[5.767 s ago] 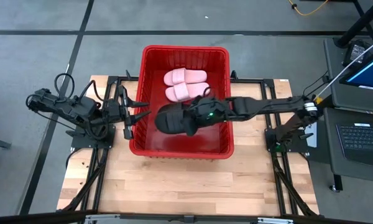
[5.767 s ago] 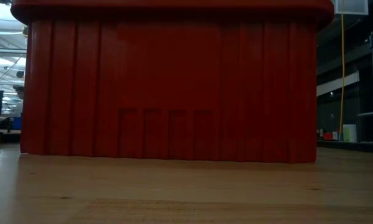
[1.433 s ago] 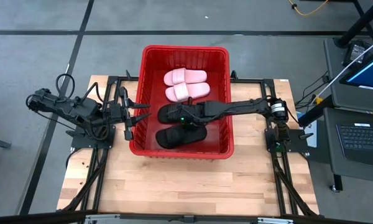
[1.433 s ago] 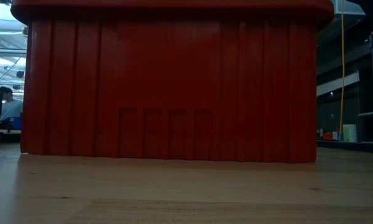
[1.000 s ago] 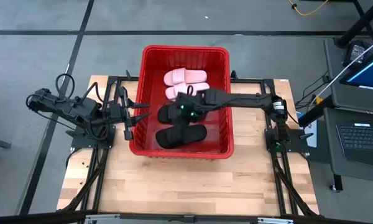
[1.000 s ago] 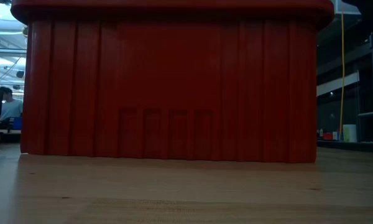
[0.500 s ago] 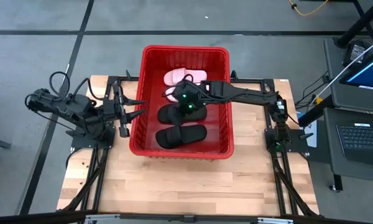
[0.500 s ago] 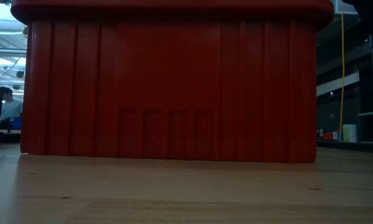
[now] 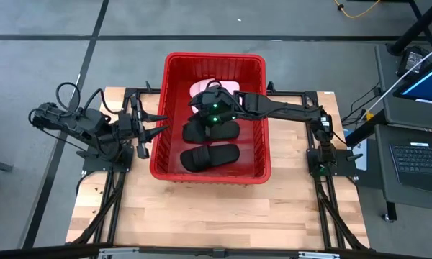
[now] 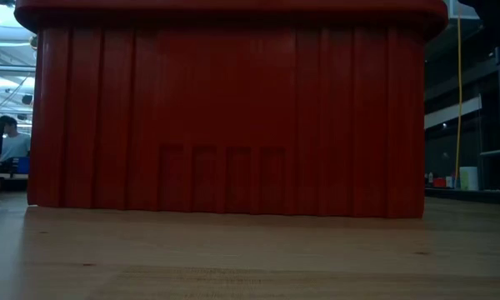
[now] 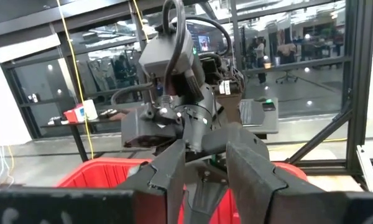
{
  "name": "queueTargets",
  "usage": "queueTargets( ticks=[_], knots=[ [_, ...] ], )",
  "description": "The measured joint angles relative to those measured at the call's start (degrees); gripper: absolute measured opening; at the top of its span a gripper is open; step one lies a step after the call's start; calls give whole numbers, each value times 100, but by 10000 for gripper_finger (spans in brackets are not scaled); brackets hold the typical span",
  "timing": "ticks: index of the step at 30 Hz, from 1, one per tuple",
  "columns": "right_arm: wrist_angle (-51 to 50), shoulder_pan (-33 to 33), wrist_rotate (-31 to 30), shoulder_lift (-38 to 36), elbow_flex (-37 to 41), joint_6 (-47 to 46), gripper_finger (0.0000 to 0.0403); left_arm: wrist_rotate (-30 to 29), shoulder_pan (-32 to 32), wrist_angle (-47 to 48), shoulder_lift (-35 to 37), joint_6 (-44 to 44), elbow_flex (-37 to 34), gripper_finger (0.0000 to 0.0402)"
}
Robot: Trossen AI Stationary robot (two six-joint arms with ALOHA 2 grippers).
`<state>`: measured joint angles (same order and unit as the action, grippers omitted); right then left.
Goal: Pick and place slides into bin
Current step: Return to Home Position
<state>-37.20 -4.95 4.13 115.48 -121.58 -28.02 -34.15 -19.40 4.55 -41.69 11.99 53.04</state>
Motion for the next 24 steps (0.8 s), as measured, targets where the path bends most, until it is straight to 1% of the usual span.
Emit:
queueTargets(
  ticks=[9, 12, 14, 17, 19, 22, 23, 24],
  knots=[
    [58, 0, -14, 0, 2, 15, 202, 0, 0, 0, -2, -88, 0, 112],
    [244, 33, -16, 0, 2, 315, 200, -157, -2, 21, -2, -85, 0, 112],
    [442, 98, -26, -19, 2, 632, 188, -317, -2, 140, 7, -82, 0, 110],
    [607, 194, -12, -155, 7, 1141, 142, -361, -2, 475, 88, -73, 0, 101],
    [629, 231, 4, -292, 7, 1395, 98, -378, -2, 696, 174, -72, 0, 87],
    [626, 278, -45, -478, 7, 1822, 24, -359, -2, 1052, 332, 18, 0, 54],
    [622, 318, -138, -524, 7, 1984, 12, -288, -1, 1207, 403, 46, 0, 41],
    [617, 371, -296, -571, 7, 2115, 11, -151, -2, 1366, 481, 65, -1, 25]
  ],
)
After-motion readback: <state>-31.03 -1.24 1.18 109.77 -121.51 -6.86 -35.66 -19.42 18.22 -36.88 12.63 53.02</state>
